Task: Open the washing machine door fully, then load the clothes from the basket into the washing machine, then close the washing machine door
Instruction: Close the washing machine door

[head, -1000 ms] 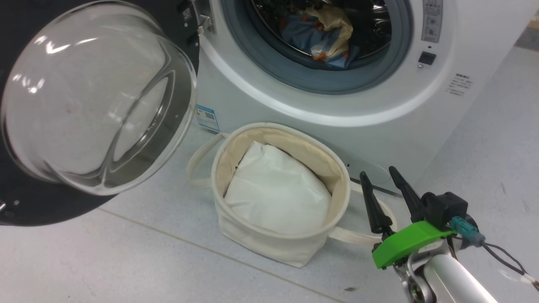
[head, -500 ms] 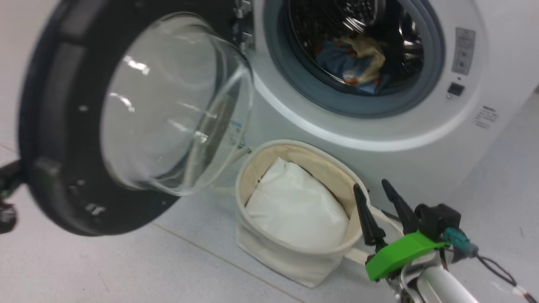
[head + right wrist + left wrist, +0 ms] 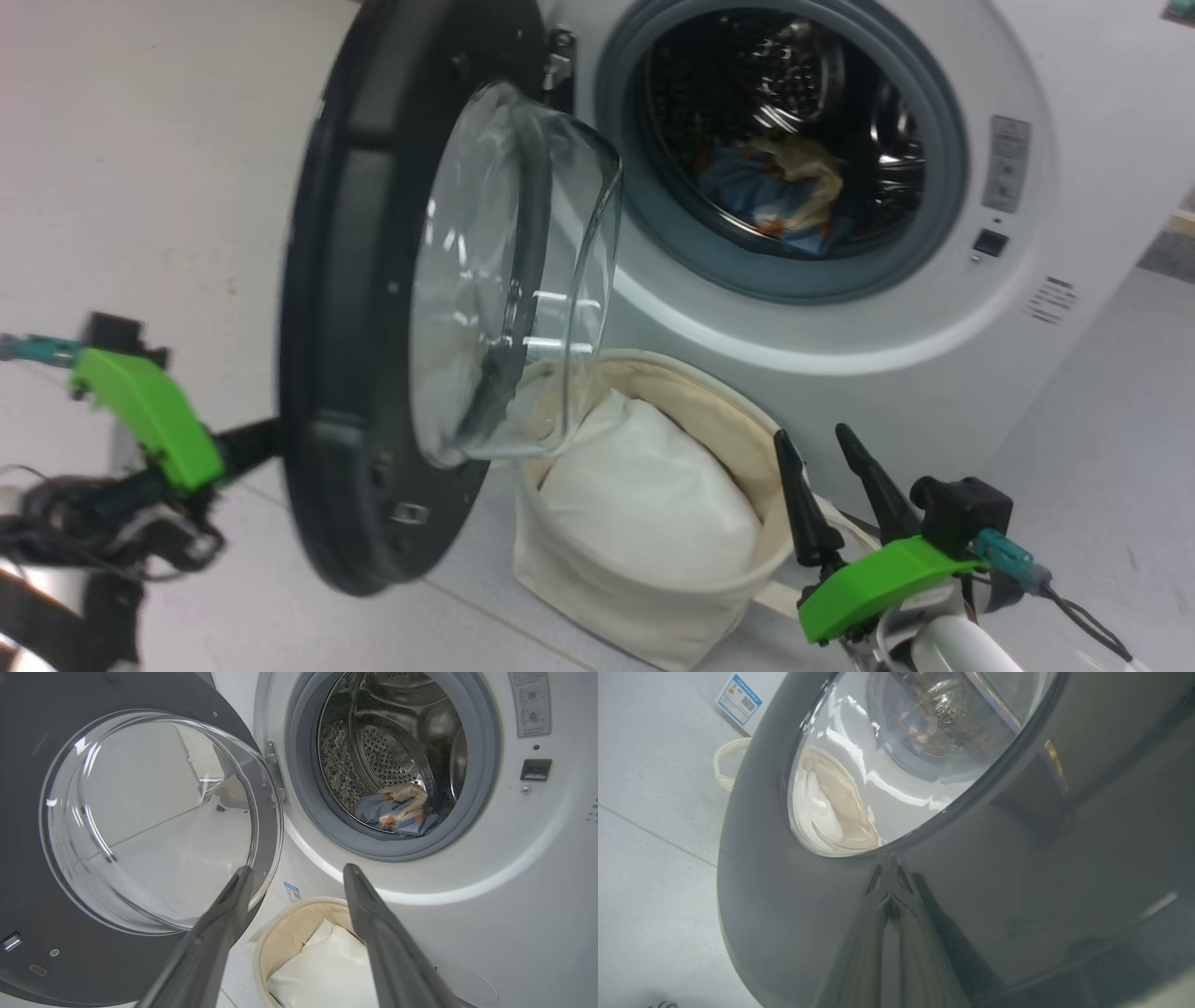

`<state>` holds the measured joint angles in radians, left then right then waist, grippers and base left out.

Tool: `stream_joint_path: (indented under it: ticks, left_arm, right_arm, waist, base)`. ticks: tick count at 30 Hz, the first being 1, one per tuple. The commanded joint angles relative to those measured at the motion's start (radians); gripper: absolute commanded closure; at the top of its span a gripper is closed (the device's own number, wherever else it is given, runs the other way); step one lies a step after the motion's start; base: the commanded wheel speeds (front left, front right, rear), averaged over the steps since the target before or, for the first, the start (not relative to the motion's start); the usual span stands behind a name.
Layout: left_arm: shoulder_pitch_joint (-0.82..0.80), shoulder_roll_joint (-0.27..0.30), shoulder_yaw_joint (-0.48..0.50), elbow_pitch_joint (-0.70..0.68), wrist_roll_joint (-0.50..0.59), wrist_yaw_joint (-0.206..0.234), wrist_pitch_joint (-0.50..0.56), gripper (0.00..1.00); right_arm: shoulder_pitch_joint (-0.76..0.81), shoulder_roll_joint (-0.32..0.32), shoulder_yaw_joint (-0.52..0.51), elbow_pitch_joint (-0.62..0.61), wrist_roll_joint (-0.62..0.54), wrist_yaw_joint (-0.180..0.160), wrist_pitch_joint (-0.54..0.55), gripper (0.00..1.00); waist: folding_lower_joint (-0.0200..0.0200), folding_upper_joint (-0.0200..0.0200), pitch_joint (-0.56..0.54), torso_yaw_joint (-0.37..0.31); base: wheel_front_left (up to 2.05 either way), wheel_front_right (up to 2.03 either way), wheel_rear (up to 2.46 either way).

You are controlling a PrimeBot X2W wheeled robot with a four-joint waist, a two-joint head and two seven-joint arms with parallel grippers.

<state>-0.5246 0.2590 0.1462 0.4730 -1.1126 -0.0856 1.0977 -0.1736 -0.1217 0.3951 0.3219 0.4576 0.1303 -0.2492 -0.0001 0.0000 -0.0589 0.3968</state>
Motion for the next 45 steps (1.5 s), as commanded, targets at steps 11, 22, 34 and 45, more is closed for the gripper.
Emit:
stream_joint_path:
  ticks: [11,22,34,45]
  left_arm:
    - [0.119,-0.095,-0.017,-0.397,-0.018,0.095,0.029,1.00]
    - [0.103,-0.129,0.007,-0.404,-0.011,0.083,-0.057,1.00]
    - [0.011,-0.104,0.100,-0.275,0.001,0.050,-0.204,1.00]
    - [-0.075,-0.096,0.122,-0.161,-0.012,-0.006,-0.282,1.00]
  right_arm:
    - [-0.027,0.002,-0.017,-0.046,-0.020,0.000,-0.013,0.00]
    - [-0.044,-0.004,-0.028,-0.060,-0.033,0.000,-0.013,0.00]
    - [-0.076,0.000,-0.033,-0.076,-0.047,0.000,-0.013,0.00]
    - [-0.096,0.006,-0.028,-0.079,-0.051,0.000,-0.013,0.00]
  waist:
    - [0.0001,0.0000,0.026,-0.190]
    - [0.0001,0.0000,0.062,-0.410]
    - [0.0001,0.0000,0.132,-0.646]
    - [0.0001,0.0000,0.152,-0.682]
  base:
    - [0.00,0.00,0.00]
    - [0.00,0.00,0.00]
    - [0.00,0.00,0.00]
    - [0.00,0.00,0.00]
